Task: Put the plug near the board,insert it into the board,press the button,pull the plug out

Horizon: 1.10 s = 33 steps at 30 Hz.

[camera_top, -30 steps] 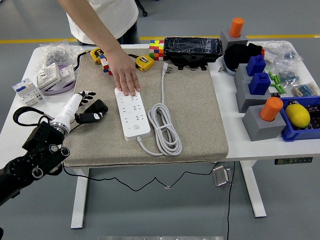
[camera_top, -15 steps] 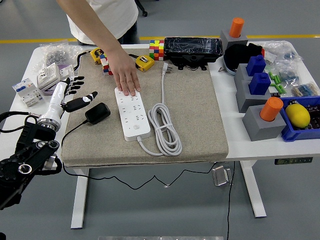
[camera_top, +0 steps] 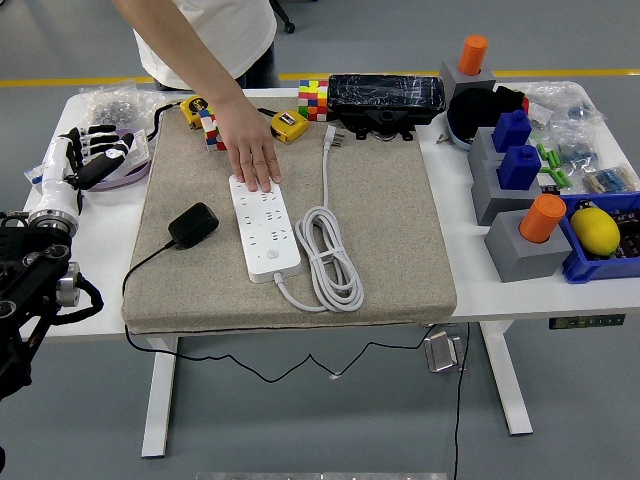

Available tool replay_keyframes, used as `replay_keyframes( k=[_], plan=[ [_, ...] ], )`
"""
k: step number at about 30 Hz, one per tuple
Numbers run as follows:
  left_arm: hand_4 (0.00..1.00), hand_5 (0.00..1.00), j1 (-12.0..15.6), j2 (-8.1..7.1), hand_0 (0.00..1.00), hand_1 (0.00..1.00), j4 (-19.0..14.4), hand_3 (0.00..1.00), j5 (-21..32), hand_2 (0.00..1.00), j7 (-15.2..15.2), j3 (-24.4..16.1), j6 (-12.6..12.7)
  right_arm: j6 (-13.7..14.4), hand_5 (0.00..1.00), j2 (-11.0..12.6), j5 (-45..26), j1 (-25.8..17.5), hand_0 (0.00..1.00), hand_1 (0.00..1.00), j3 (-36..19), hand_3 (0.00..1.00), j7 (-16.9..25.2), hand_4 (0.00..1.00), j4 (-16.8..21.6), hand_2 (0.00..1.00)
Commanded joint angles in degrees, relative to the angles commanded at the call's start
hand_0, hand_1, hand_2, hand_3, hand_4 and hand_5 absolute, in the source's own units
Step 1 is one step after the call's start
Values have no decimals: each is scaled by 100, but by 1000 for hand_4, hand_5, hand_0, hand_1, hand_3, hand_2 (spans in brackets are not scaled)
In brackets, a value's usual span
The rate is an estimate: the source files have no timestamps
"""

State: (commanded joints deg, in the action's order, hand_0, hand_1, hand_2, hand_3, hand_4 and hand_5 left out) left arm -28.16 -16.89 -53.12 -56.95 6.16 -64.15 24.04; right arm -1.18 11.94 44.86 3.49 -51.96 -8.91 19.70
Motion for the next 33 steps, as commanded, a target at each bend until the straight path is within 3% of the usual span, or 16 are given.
replay_keyframes(
  k=[5,10,17,33],
  plan=[
    [776,312,115,45,631,669,87,599,16,615,-13,-44,-13,-6,447,-12,4,-17,610,675,-40,573,-11,916,-46,687],
    [766,309,312,159,641,671,36,593,697,616,183,-267,-87,0,447,-5,25,17,610,675,-71,574,-3,916,-21,687],
    [739,312,411,225,636,670,-21,585,650,609,197,-365,-82,-3,447,-13,21,34,610,675,-67,573,-3,916,-22,686],
    [722,314,358,234,636,662,-40,579,664,603,137,-406,-185,-4,446,-17,31,60,609,675,-89,573,-5,916,-34,687]
  ],
)
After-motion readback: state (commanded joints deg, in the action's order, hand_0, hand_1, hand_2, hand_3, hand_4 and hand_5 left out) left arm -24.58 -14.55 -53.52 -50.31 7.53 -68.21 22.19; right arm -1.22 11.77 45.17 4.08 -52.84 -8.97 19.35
